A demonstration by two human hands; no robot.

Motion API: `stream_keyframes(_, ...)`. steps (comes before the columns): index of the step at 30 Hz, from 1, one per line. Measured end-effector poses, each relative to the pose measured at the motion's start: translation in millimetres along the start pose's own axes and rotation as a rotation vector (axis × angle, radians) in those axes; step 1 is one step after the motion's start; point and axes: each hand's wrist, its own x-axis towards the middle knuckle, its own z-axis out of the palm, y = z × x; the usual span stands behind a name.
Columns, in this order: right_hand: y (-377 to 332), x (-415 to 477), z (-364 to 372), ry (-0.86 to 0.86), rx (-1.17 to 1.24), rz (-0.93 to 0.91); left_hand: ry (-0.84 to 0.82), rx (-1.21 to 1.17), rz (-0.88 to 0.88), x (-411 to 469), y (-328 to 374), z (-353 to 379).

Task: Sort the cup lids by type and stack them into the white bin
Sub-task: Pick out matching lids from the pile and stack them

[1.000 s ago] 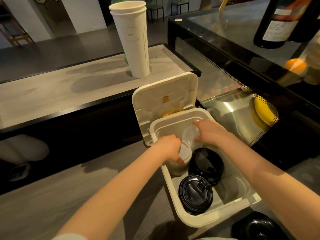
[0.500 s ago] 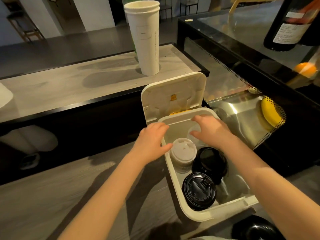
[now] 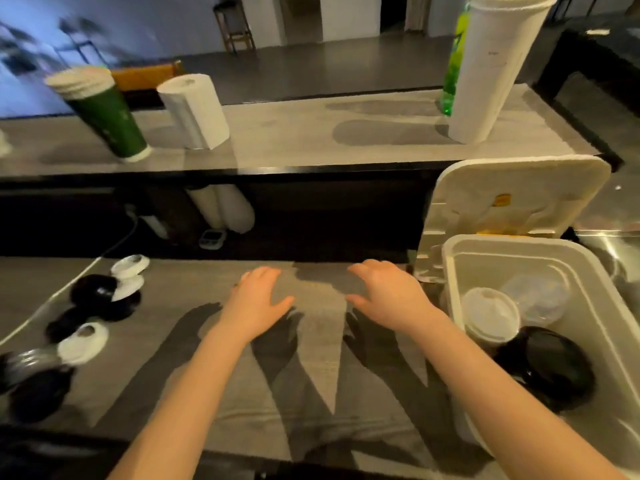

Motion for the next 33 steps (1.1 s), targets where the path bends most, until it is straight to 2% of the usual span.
stream_keyframes(6,-73,47,35,-0.161,-0.029,-0.14,-0.026,-0.037,-0.228,-27,-83,-5)
stream_keyframes(10,-125,75,65,-0.226,-0.058,-0.159,-0.094,-0.017,-0.337,-39,-153,-10)
stream_keyframes(15,-199,112,108,-0.328,-0.036,-0.14,-0.175,-0.014,-0.385,-43,-242,-17)
stream_keyframes(21,-280,161,150,-0.412,-0.007,-0.127,-0.104,-0.081,-0.408,-34,-345,-26)
stream_keyframes(27,-343,215,187,-0.48,0.003,-0.087,-0.112,-0.093,-0.448,-20,-430,-37)
stream_keyframes(33,-387,261,215,-0.483,0.02,-0.075,-0.291,-0.119,-0.52,0,-489,-42)
